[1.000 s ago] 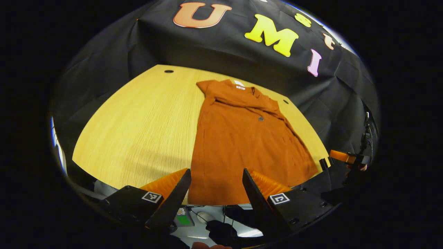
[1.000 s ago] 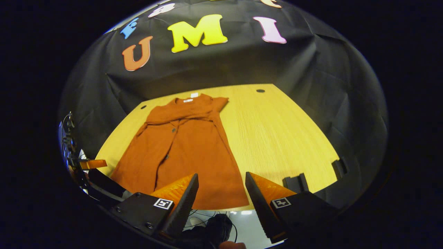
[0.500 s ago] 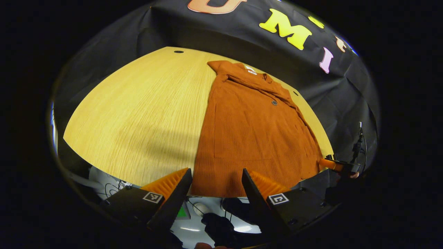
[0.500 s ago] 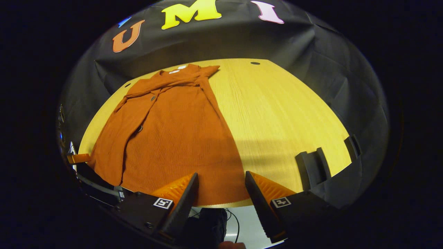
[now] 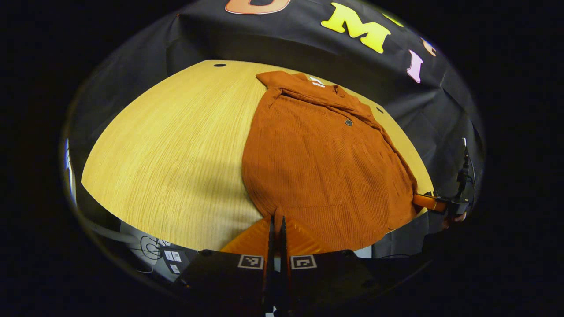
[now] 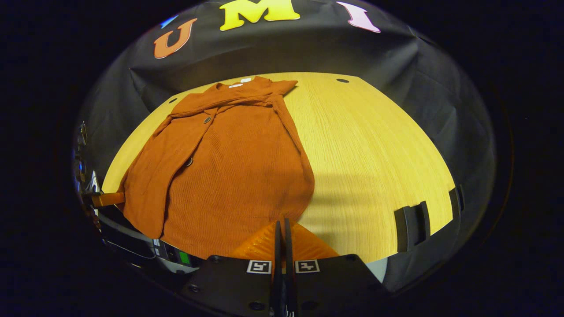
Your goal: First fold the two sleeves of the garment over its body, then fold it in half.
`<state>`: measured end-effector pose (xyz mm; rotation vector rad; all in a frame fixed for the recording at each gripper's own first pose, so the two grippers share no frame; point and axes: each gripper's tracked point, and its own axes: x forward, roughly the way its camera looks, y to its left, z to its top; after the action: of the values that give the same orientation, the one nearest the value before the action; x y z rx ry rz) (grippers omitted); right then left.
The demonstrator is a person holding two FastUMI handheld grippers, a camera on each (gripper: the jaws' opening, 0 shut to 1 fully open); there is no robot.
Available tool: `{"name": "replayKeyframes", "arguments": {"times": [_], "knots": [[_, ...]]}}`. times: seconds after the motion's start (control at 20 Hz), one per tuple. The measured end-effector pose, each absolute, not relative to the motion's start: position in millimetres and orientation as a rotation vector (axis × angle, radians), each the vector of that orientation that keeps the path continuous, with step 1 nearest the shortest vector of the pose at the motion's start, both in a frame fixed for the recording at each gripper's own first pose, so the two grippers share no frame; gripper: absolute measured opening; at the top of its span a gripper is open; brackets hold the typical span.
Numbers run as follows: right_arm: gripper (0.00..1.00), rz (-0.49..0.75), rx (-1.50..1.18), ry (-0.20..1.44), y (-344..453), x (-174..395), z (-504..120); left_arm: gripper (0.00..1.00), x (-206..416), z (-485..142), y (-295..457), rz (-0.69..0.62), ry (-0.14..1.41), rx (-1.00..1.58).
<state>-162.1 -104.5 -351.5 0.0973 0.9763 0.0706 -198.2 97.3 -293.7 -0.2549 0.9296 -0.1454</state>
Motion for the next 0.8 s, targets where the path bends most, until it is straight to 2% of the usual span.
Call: {"name": "replayKeyframes", "arguments": {"times": [0.1, 0.4, 0.8], "knots": [[0.05, 0.071, 0.149, 0.976, -105, -161, -343, 0.04, -192, -280, 97, -0.163, 0.893, -0.242], [0.05, 0.087, 0.307, 0.869, -97, -141, -269, 0.03, -173, -216, 106, -0.214, 0.765, -0.176], [0.05, 0.111, 0.445, 0.668, -92, -51, -153, 0.03, -101, -126, 112, -0.254, 0.566, -0.079]]}}
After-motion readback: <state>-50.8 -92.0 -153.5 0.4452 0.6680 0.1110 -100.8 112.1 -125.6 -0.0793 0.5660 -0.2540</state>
